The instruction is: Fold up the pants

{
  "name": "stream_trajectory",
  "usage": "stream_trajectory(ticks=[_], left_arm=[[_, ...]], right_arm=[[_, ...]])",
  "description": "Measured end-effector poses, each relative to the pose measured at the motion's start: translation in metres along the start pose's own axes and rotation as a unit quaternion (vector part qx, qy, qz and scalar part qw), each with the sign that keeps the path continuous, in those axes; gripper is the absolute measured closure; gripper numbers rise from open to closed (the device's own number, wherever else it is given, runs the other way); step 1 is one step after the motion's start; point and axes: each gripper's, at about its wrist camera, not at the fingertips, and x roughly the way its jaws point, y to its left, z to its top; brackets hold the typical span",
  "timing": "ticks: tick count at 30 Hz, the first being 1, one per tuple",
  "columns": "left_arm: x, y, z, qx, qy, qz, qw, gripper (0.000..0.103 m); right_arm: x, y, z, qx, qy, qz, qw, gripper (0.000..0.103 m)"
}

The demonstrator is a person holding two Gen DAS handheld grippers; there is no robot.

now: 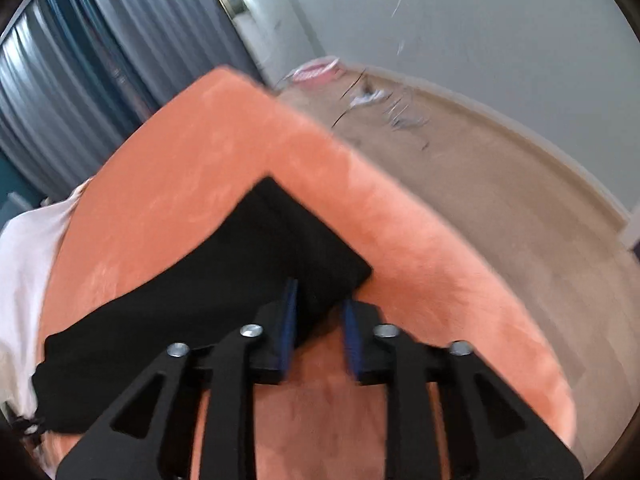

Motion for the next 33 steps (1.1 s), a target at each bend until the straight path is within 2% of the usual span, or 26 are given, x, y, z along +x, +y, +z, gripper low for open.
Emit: stream_trajectory(ticks=[1,2,4,6,8,11,13,14,15,16,19,21,22,23,24,25,26,27,29,32,33], left_arm=[[-0.007,-0.001,-0.004,0.011,-0.008,0.001,0.9999,0.067],[-0.019,-0.006,-0.011,0.032,-0.031,0.017,0.9989,0.064],[-0.033,-0.011,-0.018,0.055,-0.057,0.038,0.9961,0.047],[-0.045,-0.013,-0.025,0.064,-0.088,0.039,0.9933,0.042],[-0.047,-0.014,-0.022,0.053,-0.099,0.020,0.9935,0.041],[-0.039,0.001,-0.014,0.002,-0.109,0.003,0.9941,0.039],[-0.027,0.008,-0.008,-0.024,-0.107,0.004,0.9940,0.046],[-0.028,0.015,-0.006,-0.026,-0.106,0.001,0.9940,0.056],[-0.027,0.012,-0.004,-0.009,-0.108,0.003,0.9941,0.096],[-0.030,0.006,-0.001,0.013,-0.106,-0.004,0.9943,0.097],[-0.056,-0.015,0.006,0.076,-0.137,-0.018,0.9875,0.097],[-0.068,-0.020,0.010,0.102,-0.153,-0.010,0.9829,0.096],[-0.064,-0.018,0.015,0.103,-0.146,0.007,0.9839,0.095],[-0.052,-0.011,0.018,0.102,-0.128,0.038,0.9859,0.095],[-0.029,0.005,0.021,0.089,-0.091,0.076,0.9889,0.094],[-0.017,0.018,0.019,0.078,-0.068,0.084,0.9911,0.093],[-0.013,0.024,0.016,0.073,-0.066,0.077,0.9922,0.093],[-0.019,0.026,0.010,0.075,-0.089,0.064,0.9912,0.090],[-0.032,0.025,0.003,0.075,-0.107,0.062,0.9896,0.087],[-0.055,0.019,-0.006,0.066,-0.144,0.113,0.9809,0.083],[-0.068,0.013,-0.010,0.063,-0.171,0.151,0.9717,0.084]], right_arm=[[-0.014,0.010,-0.006,-0.020,-0.013,-0.010,1.000,0.079],[-0.027,0.020,-0.008,-0.039,-0.022,-0.016,0.999,0.079],[-0.049,0.054,-0.019,-0.085,-0.040,-0.007,0.996,0.078],[-0.070,0.085,-0.038,-0.117,-0.047,0.017,0.992,0.055],[-0.079,0.114,-0.062,-0.137,-0.046,0.045,0.988,0.051],[-0.081,0.151,-0.094,-0.157,-0.008,0.096,0.983,0.051],[-0.084,0.180,-0.123,-0.177,0.017,0.133,0.975,0.051],[-0.084,0.194,-0.135,-0.187,0.027,0.141,0.972,0.052],[-0.086,0.208,-0.145,-0.194,0.033,0.148,0.969,0.052],[-0.088,0.220,-0.154,-0.203,0.042,0.157,0.966,0.052],[-0.093,0.254,-0.168,-0.219,0.051,0.177,0.958,0.052],[-0.095,0.273,-0.177,-0.231,0.050,0.182,0.954,0.052],[-0.095,0.278,-0.182,-0.237,0.054,0.186,0.952,0.052],[-0.093,0.282,-0.186,-0.242,0.058,0.183,0.951,0.052],[-0.086,0.283,-0.187,-0.243,0.062,0.176,0.952,0.052],[-0.082,0.284,-0.192,-0.241,0.072,0.170,0.953,0.052],[-0.077,0.283,-0.195,-0.231,0.084,0.164,0.955,0.052],[-0.076,0.281,-0.196,-0.223,0.088,0.163,0.957,0.052],[-0.076,0.276,-0.197,-0.216,0.086,0.162,0.959,0.052],[-0.080,0.273,-0.183,-0.229,0.067,0.149,0.960,0.052],[-0.081,0.275,-0.175,-0.228,0.057,0.149,0.960,0.051]])
